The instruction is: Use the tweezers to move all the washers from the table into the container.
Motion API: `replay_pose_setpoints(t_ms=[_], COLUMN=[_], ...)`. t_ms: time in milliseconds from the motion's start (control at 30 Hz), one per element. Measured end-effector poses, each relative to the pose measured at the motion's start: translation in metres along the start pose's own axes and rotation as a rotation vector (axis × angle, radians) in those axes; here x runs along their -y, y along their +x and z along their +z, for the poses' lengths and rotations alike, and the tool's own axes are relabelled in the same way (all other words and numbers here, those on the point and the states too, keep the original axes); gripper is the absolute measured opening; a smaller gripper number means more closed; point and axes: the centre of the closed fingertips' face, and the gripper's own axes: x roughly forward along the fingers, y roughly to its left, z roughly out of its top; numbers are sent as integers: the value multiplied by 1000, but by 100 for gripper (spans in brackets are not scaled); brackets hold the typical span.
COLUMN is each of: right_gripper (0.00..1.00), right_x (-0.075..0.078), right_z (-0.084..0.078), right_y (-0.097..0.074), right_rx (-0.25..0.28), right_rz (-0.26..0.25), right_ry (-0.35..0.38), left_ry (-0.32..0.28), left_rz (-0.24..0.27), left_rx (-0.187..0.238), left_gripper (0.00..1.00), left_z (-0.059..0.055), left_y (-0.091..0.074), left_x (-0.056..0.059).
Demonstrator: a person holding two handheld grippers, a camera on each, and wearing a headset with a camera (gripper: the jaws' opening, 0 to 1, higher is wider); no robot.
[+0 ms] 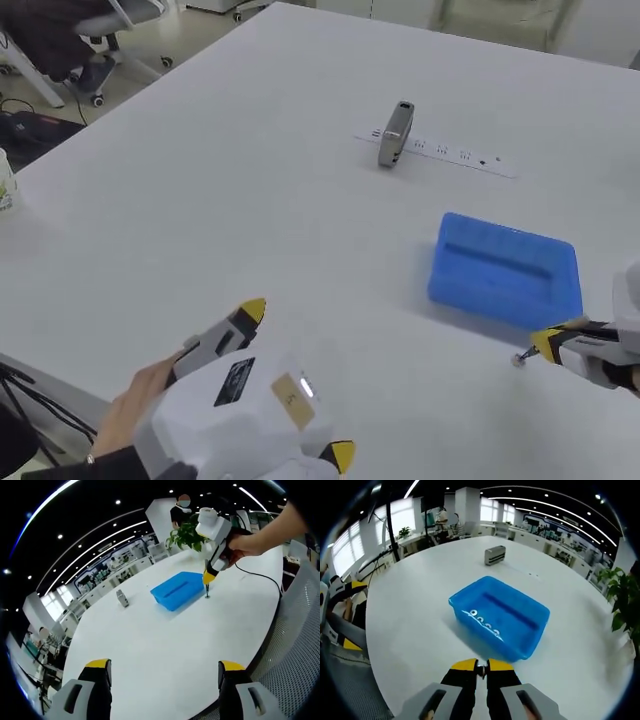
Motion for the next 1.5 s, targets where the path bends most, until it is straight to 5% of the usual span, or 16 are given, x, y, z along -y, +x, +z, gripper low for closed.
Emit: replay_pose_setpoints(t_ms=[667, 967, 1500], right_gripper=[2, 1, 1], right_x=[1, 3, -1], right_z=[8, 7, 23], right_y=[5, 3, -18], right_rx=[68, 44, 76], right_rz=[-26, -28, -10], right_ry=[2, 9, -10], left_ry=[1, 3, 2], left_rz=[-1, -2, -1], left_rx=[-2, 2, 8], left_gripper=[90, 90, 90], left_z=[-1, 0, 1], left_y=[0, 0, -1], left_x=[0, 1, 0])
